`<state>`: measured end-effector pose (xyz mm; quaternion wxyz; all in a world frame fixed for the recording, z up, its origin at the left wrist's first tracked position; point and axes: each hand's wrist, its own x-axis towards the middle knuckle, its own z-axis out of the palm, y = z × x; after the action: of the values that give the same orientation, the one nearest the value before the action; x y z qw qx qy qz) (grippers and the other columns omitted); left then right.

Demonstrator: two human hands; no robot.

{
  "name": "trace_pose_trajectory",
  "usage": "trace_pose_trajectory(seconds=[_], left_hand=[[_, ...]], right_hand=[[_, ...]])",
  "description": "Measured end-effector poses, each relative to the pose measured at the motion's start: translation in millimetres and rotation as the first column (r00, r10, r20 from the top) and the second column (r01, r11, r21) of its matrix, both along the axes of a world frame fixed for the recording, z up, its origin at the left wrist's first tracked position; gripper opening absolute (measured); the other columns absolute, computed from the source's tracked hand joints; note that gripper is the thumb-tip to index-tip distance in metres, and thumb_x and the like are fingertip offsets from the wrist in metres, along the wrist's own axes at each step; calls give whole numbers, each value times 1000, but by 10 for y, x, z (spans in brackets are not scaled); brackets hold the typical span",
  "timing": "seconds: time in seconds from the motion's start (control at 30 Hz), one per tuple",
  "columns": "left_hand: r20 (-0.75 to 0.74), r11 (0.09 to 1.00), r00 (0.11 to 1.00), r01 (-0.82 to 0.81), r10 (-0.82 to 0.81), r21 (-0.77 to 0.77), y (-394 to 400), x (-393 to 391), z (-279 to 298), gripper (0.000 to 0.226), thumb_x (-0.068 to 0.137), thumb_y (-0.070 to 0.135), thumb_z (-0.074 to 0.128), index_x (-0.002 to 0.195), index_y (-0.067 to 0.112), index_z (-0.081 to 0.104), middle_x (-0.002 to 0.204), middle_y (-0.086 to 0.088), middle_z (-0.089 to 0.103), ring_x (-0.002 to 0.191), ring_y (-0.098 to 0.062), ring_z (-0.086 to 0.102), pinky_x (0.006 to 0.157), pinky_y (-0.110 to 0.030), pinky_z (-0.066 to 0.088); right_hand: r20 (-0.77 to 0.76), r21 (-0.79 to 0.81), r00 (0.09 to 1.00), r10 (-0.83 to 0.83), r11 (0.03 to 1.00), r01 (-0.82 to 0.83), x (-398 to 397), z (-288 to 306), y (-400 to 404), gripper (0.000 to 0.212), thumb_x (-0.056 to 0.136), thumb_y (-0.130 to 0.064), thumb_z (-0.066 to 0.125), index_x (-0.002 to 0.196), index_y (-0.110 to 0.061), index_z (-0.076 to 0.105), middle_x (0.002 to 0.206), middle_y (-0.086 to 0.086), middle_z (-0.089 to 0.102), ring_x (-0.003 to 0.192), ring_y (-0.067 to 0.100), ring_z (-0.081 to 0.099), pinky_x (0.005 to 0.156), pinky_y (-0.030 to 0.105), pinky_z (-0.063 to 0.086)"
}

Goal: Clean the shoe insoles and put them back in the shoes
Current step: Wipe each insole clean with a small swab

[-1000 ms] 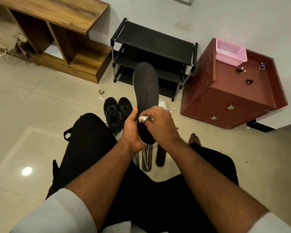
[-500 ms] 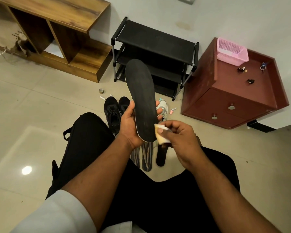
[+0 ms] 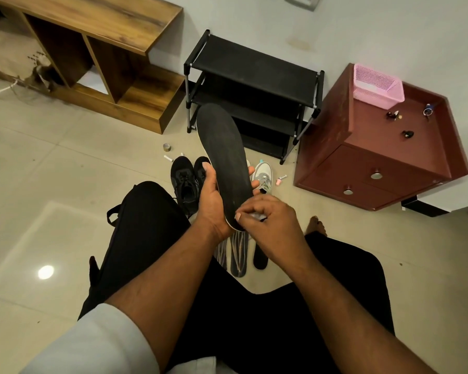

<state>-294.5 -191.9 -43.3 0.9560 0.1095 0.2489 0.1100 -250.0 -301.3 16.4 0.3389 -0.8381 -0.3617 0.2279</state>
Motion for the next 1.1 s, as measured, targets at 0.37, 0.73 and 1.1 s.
trace_pose_trajectory(seconds=[0.37,0.73,1.1], left_hand=[[-71,997,995,-69,71,38,-46,14,8,88,89,77,29,129,6,61,112,-18,68,100,-24,64,99,-38,48],[-81,994,991,-102,104,25,-41,33,-8,90,88,78,28,133,6,59,116,-17,66,94,-22,63,96,-36,48],[-102,985,981,-163,167,47,-26,24,15,89,90,76,25,133,7,60,134,-16,60,99,-22,64,111,-40,38]], right_hand=[[228,-119,958,174,981,-150,7,-67,-8,18,86,-11,66,103,-12,73,105,4,69,94,14,61,94,26,49],[280,-127,943,182,980,-152,77,-112,6,15,85,-8,65,96,-10,74,97,5,67,87,12,59,86,22,49],[300,-123,942,151,985,-119,144,-191,-35,14,88,-11,63,98,-10,73,99,5,65,86,9,56,82,14,42]])
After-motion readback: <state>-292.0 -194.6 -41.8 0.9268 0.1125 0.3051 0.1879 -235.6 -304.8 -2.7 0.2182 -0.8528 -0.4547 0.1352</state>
